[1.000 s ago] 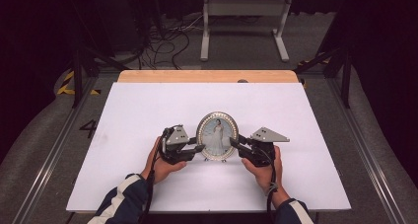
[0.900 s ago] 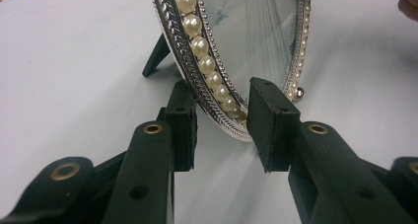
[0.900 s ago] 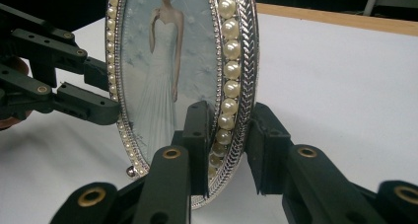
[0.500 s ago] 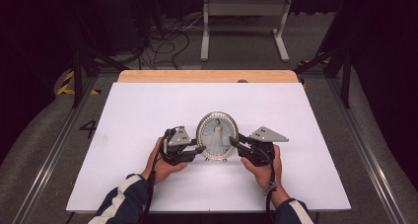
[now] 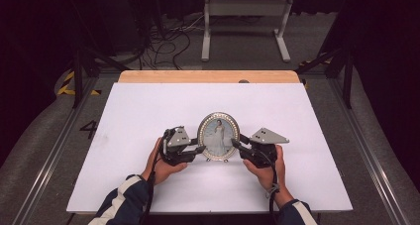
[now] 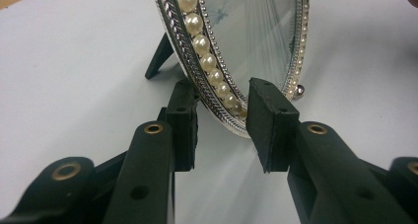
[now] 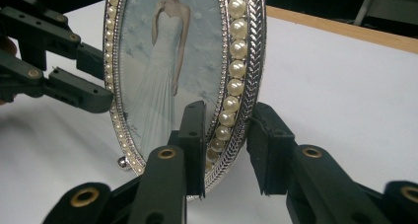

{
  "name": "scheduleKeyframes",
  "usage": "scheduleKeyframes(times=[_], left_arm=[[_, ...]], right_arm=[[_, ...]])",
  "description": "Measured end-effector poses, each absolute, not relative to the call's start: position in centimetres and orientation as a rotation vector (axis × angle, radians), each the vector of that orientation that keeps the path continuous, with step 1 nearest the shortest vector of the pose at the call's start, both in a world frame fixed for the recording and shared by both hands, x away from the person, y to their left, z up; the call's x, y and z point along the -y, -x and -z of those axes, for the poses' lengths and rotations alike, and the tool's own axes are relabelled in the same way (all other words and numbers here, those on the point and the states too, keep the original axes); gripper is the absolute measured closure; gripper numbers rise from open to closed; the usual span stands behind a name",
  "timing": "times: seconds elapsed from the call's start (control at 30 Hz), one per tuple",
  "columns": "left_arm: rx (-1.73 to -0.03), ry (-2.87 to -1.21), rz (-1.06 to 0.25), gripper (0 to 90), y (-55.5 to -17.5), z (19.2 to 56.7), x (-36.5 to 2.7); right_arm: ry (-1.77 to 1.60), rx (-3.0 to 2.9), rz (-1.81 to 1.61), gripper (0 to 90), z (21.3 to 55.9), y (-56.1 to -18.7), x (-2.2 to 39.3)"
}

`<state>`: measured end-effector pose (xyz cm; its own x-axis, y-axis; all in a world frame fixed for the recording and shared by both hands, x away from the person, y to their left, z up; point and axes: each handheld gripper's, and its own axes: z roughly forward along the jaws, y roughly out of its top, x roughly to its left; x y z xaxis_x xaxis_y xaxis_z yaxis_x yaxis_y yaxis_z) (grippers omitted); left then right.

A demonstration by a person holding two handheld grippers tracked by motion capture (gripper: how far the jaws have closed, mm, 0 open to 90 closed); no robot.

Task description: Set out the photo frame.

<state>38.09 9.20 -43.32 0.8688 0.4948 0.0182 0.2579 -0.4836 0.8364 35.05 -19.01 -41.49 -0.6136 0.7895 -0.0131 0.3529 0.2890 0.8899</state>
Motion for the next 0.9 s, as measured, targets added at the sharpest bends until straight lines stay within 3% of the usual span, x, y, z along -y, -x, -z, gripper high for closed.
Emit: scheduleKeyframes(times=[0.53,0.9], left_arm=[[-0.526,-2.094,-0.382,62.3,-37.6,42.3,-9.7],[-0.526,-2.125,-0.471,49.8,-36.8,41.9,-10.5]], right_arm=[[-0.926,-2.156,-1.167,66.3,40.9,-34.5,18.9],[-0.849,-2.179,-1.095,50.4,40.5,-33.9,19.2]])
